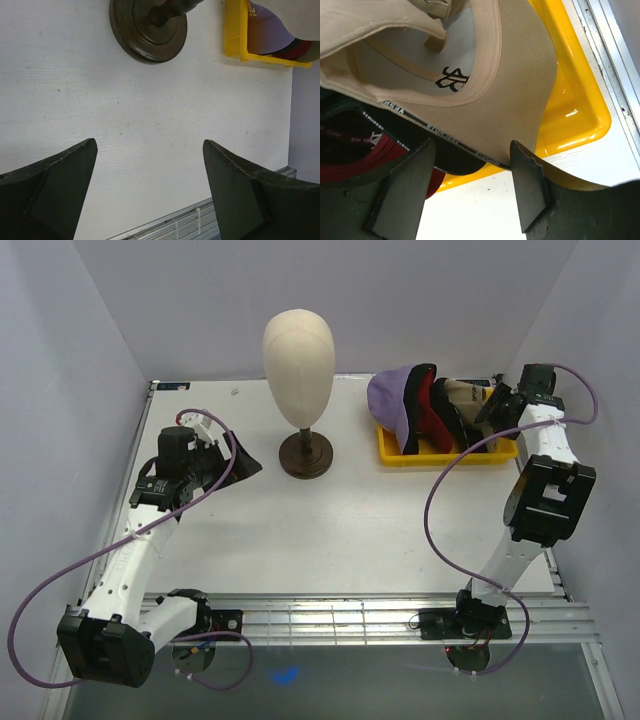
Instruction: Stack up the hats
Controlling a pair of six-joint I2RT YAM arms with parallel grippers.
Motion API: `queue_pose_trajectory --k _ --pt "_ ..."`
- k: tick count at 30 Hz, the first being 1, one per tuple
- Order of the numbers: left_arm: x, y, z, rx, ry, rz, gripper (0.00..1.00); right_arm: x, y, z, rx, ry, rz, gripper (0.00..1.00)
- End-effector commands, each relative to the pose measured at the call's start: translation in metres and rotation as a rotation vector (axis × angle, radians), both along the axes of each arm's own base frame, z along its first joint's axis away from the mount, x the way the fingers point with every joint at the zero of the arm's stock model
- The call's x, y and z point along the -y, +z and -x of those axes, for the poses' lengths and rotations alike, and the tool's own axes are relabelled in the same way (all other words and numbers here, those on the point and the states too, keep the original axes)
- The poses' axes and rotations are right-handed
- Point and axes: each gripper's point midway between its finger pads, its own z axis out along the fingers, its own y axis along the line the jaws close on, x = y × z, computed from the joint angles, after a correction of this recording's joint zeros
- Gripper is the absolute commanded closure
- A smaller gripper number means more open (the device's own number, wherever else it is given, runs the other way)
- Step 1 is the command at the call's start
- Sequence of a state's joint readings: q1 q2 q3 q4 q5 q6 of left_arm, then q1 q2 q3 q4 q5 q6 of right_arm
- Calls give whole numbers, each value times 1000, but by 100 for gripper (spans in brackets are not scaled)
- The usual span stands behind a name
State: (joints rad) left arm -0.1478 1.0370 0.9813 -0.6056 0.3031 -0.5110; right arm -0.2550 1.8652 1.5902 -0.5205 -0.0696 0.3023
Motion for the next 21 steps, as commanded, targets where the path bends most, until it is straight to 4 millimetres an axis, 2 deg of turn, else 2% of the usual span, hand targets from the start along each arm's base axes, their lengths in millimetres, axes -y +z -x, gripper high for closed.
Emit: queue_pose_trajectory --k 1,8,13,15,16,17,19,20,21 --pt "-1 3 3 20 -6 -2 3 4 12 -20 44 22 56 34" --pt "-1 -2 1 11 -10 -18 3 5 3 -30 10 27 125 36" --pt "-1 -5 -1 2 -13 -18 3 7 -5 -30 -16 21 144 46" --pt "-1 -5 -2 0 -13 -15 3 8 -1 -30 -13 16 147 54" --pt "0 -4 -2 -1 -17 -13 3 8 6 -31 0 16 148 57" --pt "1 -2 -2 6 -19 -12 3 8 13 -32 15 18 148 65" --pt "1 -1 -2 7 -21 -9 3 6 23 -34 29 22 145 72" --pt "1 1 -3 8 -19 -7 3 4 28 -35 37 31 133 80" --pt "1 1 -3 9 -17 -5 3 1 36 -36 46 38 124 83"
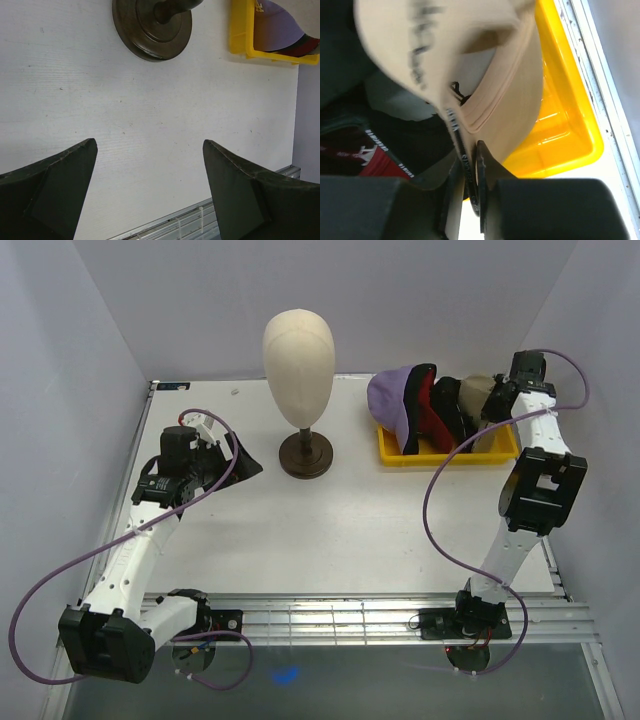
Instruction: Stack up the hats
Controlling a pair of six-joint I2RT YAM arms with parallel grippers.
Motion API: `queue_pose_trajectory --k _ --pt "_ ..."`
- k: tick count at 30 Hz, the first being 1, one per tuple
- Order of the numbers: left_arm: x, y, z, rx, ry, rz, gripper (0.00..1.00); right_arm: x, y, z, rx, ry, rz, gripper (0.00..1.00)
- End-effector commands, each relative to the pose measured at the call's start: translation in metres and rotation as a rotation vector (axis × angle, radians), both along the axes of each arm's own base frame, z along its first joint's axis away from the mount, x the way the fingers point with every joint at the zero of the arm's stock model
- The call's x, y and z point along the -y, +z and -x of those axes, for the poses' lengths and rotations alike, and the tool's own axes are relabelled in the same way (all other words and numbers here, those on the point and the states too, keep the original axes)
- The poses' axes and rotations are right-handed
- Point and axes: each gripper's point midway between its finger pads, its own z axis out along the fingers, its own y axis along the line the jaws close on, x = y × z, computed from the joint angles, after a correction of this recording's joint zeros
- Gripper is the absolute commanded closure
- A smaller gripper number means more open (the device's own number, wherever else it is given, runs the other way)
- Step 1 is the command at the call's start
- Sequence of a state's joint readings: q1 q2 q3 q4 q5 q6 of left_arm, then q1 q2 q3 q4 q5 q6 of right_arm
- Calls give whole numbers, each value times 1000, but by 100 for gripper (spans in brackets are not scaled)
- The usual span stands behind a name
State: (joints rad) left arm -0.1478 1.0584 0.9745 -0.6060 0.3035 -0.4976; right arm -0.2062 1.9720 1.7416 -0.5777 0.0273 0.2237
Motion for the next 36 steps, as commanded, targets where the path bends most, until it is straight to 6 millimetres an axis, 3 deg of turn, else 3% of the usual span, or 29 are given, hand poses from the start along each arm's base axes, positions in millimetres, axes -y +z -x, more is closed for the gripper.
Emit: queue_pose_trajectory --k 1,6,11,15,18,20,21,22,23,24,26,27,28,30,31,33,34,36 --pt "2 11 -2 30 -11 13 3 -1 44 -12 88 2 -4 88" --pt "3 9 -1 27 -10 25 3 -14 75 -9 126 37 -53 92" --pt "4 8 0 22 -10 32 3 -15 121 1 191 22 -48 92" --pt "5 10 2 27 -10 35 3 -18 167 7 274 30 -62 92" --pt "4 11 2 26 -9 36 3 -23 212 15 373 41 -161 92" --pt "5 12 3 25 -10 36 3 -32 235 18 458 56 -340 92" --pt "4 13 3 26 -8 36 3 -42 259 28 527 85 -410 92" --pt "4 14 3 29 -6 36 3 -60 275 35 552 101 -592 92" --pt "3 14 3 30 -3 33 3 -66 262 36 535 87 -690 92" --pt "3 14 3 31 -4 31 3 -74 302 40 675 153 -723 92" --pt "2 14 4 32 4 29 3 -103 327 49 679 171 -984 92" --pt "1 13 5 28 8 29 3 -112 346 53 779 232 -1032 92" --pt "1 11 5 26 11 32 3 -133 355 56 784 265 -1107 92" --pt "2 9 6 19 15 42 3 -149 381 55 817 268 -1219 92" --pt "3 9 5 19 16 46 3 -170 389 56 804 298 -1258 92" --pt "2 12 6 26 23 49 3 -188 410 52 816 308 -1338 92" --pt "2 12 6 27 25 49 3 -209 420 56 814 351 -1373 92" --pt "1 16 5 36 32 52 3 -224 423 42 781 343 -1439 92"
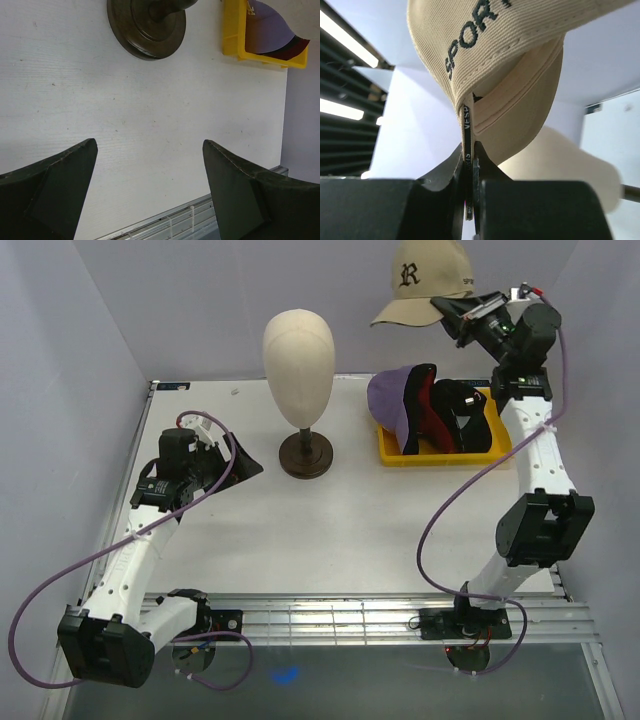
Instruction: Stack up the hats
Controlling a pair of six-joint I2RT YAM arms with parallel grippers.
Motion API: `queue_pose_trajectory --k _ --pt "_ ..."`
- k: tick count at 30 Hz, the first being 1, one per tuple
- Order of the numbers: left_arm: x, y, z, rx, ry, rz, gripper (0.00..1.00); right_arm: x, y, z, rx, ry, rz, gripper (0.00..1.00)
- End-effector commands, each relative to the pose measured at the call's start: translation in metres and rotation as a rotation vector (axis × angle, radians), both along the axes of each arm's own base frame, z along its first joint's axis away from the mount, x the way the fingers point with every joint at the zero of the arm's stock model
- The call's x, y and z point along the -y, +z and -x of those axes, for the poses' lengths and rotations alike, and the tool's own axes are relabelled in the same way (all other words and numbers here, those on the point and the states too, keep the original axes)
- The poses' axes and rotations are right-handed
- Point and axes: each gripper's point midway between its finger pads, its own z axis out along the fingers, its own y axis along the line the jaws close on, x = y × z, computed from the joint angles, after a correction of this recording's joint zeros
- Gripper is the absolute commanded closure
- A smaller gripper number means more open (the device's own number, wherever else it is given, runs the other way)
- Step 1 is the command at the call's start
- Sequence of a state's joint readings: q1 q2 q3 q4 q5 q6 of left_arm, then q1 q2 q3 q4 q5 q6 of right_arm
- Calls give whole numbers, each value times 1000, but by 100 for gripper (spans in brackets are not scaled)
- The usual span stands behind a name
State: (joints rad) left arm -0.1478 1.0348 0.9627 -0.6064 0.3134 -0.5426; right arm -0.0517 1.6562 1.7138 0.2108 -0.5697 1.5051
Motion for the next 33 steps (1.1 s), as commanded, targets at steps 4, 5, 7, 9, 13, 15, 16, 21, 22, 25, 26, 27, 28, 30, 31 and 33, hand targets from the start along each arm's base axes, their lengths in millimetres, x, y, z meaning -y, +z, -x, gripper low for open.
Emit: queue_pose_trajectory --k 4,5,7,9,13,15,16,21,22,25,26,27,28,30,31,33 --pt "-1 17 -2 46 21 17 4 -84 122 29 232 209 -258 92" --pt "-1 19 -2 46 22 19 4 -94 111 11 202 214 -262 92" --pt "-1 21 -3 50 27 20 4 -112 122 12 203 247 -308 92" --pt "-2 22 -4 49 33 19 4 -124 126 8 226 261 -351 92" --pt "-2 19 -4 40 37 20 4 -171 113 16 203 348 -390 92" --pt "-3 19 -5 40 40 19 4 -188 102 20 203 394 -401 92" --pt "-3 20 -5 42 41 18 4 -200 99 27 203 426 -407 92" --pt "-3 17 -5 37 38 7 4 -219 94 47 246 530 -415 92" --pt "-4 16 -6 37 41 4 4 -221 92 50 246 549 -417 92" --pt "-6 14 -6 30 45 -4 4 -221 79 60 234 599 -423 92" --pt "-6 13 -7 29 46 -7 4 -218 83 68 243 607 -426 92" --pt "-6 14 -7 29 47 -7 4 -217 80 72 243 616 -426 92" --pt "-6 14 -8 30 47 -9 4 -216 72 73 232 628 -436 92" --pt "-6 15 -9 30 45 -14 4 -214 71 80 234 657 -430 92" --pt "-6 15 -10 33 44 -17 4 -214 67 81 222 668 -431 92" --pt "-8 15 -10 34 50 -25 4 -211 66 86 231 687 -432 92"
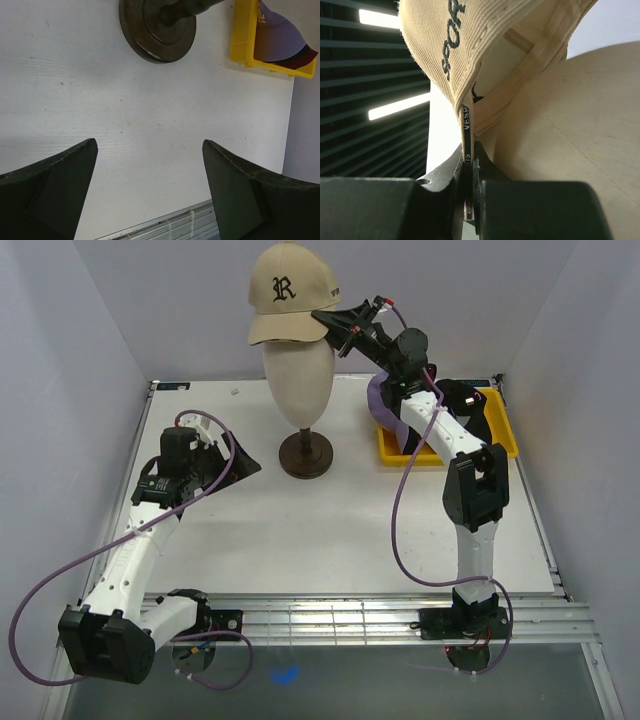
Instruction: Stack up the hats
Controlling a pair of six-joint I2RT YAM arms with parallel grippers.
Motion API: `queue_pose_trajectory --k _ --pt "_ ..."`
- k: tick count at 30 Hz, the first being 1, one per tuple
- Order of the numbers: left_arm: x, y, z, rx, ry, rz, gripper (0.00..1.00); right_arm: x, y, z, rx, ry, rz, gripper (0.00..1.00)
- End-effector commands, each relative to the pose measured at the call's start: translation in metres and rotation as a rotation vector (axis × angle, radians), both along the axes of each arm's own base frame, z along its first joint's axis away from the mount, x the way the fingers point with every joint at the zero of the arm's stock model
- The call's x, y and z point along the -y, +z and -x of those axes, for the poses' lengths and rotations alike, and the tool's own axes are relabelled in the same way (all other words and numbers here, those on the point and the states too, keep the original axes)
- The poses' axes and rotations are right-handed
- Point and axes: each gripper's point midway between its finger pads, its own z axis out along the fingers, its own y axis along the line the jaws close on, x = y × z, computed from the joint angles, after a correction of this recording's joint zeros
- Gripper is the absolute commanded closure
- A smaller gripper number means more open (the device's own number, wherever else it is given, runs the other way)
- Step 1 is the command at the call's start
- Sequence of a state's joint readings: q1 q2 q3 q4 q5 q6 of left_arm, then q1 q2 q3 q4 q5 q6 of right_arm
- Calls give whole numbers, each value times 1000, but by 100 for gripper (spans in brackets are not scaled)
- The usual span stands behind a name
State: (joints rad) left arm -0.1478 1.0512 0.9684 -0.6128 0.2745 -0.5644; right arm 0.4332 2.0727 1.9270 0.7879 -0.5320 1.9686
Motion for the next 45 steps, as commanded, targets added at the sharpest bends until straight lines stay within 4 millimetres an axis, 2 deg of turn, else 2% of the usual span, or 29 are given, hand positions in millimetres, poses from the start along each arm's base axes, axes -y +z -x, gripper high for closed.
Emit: queue_pose_trajectory --k 1,15,26,45 --pt "-3 20 -6 56 6 -18 4 28 60 57 172 77 -115 92" --pt "-8 11 -8 36 21 -42 4 50 50 68 246 153 -99 92" --pt "-7 7 -12 23 22 -45 4 46 28 79 277 224 -60 92" --pt "-8 2 -12 14 23 -50 4 41 -9 91 240 246 8 92"
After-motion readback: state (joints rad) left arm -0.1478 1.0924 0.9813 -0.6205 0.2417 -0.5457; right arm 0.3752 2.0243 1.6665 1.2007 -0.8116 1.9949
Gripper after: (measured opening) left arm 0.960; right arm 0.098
